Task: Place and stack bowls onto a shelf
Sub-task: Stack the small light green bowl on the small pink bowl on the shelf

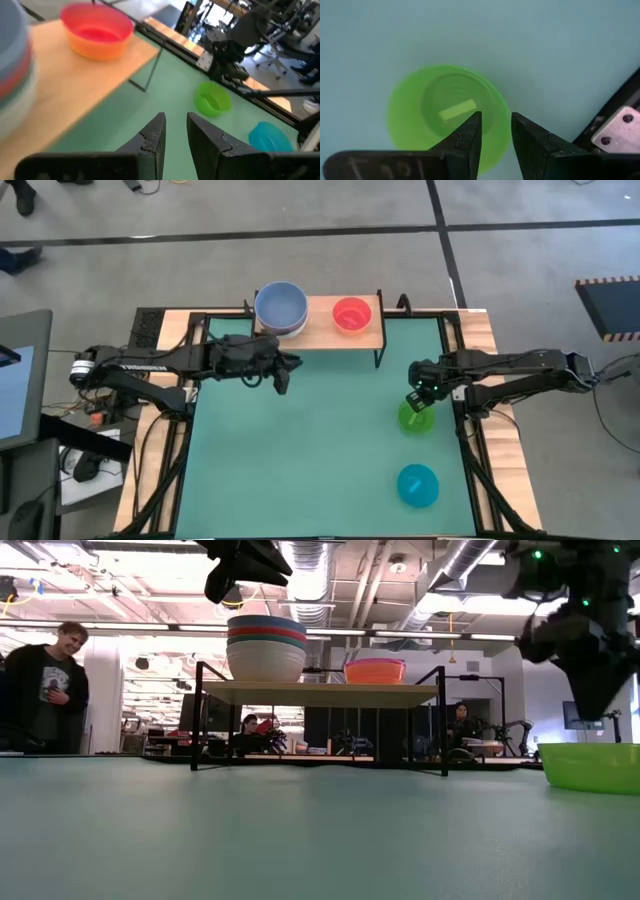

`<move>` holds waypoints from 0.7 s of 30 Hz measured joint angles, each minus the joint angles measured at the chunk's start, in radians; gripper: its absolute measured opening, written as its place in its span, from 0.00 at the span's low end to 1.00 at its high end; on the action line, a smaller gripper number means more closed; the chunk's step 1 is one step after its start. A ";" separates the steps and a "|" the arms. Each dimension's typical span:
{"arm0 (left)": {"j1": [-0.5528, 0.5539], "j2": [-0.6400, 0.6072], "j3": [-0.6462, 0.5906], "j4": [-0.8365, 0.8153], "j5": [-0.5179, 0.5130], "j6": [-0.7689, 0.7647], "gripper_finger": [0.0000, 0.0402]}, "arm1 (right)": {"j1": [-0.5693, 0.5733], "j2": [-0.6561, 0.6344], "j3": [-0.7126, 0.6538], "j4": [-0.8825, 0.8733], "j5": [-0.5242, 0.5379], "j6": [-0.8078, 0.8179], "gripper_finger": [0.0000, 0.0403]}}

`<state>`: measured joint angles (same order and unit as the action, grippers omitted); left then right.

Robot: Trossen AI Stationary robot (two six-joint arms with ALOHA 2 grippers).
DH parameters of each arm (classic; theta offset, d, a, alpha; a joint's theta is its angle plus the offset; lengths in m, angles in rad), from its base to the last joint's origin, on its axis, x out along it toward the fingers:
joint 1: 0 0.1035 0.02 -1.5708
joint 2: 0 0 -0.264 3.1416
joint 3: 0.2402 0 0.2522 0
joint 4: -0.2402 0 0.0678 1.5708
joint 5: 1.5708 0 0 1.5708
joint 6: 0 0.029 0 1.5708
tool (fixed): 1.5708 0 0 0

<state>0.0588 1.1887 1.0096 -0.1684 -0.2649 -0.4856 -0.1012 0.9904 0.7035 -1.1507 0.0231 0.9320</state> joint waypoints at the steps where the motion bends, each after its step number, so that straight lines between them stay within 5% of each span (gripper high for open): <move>1: -0.008 0.012 0.000 0.001 0.000 -0.010 0.16 | 0.002 -0.004 -0.015 -0.001 0.000 0.007 0.33; 13: -0.106 0.186 -0.001 0.081 0.025 -0.113 0.16 | -0.013 -0.003 -0.159 0.112 0.005 -0.021 0.43; 21: -0.127 0.257 -0.001 0.253 0.025 -0.144 0.16 | -0.047 -0.003 -0.171 0.171 0.038 -0.053 0.14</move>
<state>-0.0682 1.4452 1.0088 0.0847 -0.2398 -0.6295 -0.1487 0.9878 0.5327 -0.9797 0.0616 0.8786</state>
